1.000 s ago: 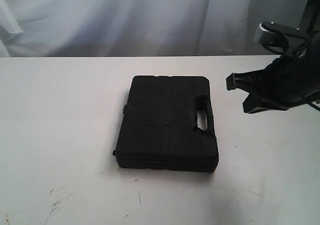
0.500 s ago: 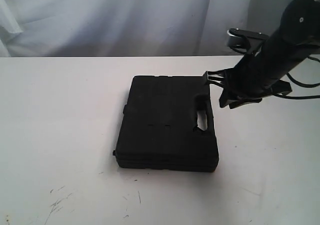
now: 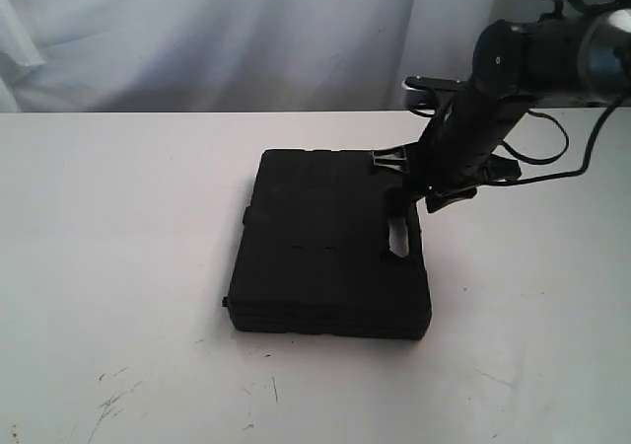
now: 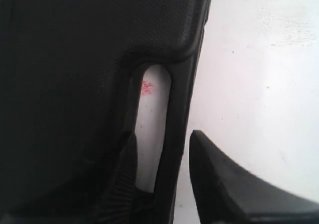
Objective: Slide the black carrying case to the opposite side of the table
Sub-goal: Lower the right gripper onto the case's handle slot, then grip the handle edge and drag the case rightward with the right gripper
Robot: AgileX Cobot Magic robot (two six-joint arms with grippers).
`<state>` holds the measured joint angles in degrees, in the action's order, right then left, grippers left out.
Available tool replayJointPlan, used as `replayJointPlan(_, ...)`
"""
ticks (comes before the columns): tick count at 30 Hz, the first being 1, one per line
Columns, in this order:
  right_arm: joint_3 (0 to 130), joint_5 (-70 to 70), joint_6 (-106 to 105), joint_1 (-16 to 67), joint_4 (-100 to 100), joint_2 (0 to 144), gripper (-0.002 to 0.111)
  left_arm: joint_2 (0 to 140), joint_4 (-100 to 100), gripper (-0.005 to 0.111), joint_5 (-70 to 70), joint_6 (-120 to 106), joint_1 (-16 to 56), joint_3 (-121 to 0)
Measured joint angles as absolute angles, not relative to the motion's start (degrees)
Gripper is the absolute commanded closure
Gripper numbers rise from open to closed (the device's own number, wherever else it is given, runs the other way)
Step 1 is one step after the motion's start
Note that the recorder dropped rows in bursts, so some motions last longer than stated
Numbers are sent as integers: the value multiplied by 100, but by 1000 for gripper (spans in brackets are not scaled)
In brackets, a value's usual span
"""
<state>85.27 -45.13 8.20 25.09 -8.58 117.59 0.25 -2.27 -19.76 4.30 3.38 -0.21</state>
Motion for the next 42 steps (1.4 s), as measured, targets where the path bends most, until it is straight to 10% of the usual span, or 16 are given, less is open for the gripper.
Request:
replayJointPlan(13,8903,-4571,1086,2509,-487,12491,76,25,-227,107,-1976,430,338,-21)
replayJointPlan(27,8903,-4719,1267,2528,-511,12491,108,25,-227,107,-1976,418,338,-21)
replayJointPlan(42,8937,-5441,1392,2387,72,12449,108,25,-227,107,-1976,406,338,-21)
